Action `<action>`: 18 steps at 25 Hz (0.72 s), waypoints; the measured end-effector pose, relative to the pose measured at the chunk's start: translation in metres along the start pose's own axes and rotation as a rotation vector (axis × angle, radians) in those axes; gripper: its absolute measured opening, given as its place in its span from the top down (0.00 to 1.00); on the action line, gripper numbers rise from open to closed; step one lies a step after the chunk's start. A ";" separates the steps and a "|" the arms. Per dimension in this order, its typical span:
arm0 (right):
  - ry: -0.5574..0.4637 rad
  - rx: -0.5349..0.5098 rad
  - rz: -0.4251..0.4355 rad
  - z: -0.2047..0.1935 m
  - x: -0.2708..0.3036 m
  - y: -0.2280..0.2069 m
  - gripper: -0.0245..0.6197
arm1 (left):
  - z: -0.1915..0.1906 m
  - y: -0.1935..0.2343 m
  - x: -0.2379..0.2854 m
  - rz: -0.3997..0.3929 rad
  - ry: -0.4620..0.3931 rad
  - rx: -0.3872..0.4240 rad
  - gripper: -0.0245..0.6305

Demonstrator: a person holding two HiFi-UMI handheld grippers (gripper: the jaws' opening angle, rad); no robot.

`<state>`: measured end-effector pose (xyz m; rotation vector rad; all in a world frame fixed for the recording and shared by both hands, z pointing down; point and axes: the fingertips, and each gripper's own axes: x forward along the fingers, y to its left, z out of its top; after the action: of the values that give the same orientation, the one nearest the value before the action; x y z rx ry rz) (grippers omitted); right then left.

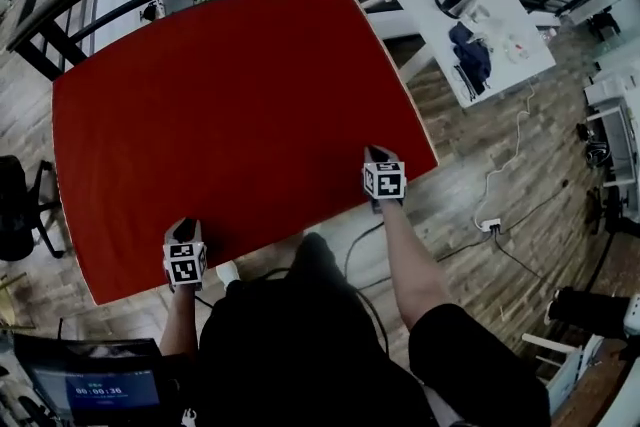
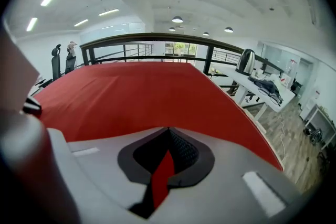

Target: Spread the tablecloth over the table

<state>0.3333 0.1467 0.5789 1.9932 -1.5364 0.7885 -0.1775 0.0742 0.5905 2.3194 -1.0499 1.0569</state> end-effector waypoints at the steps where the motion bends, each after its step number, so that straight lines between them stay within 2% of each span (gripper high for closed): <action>1: 0.003 0.009 0.001 0.013 0.017 -0.027 0.95 | 0.002 -0.001 0.008 0.035 0.002 -0.026 0.86; 4: 0.012 -0.032 0.005 0.035 0.058 -0.077 0.95 | 0.010 -0.002 0.011 0.137 -0.034 -0.106 0.90; 7: -0.022 -0.110 0.021 0.041 0.075 -0.087 0.95 | 0.014 0.000 0.017 0.169 -0.014 -0.185 0.91; 12: -0.009 -0.110 -0.014 0.031 0.069 -0.107 0.95 | 0.020 -0.018 0.023 0.177 0.017 -0.204 0.92; 18: -0.010 -0.119 0.051 0.038 0.074 -0.091 0.95 | 0.019 -0.013 0.017 0.196 -0.001 -0.233 0.92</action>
<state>0.4417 0.0918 0.6007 1.8811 -1.6068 0.6909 -0.1517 0.0632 0.5905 2.0657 -1.3458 0.9444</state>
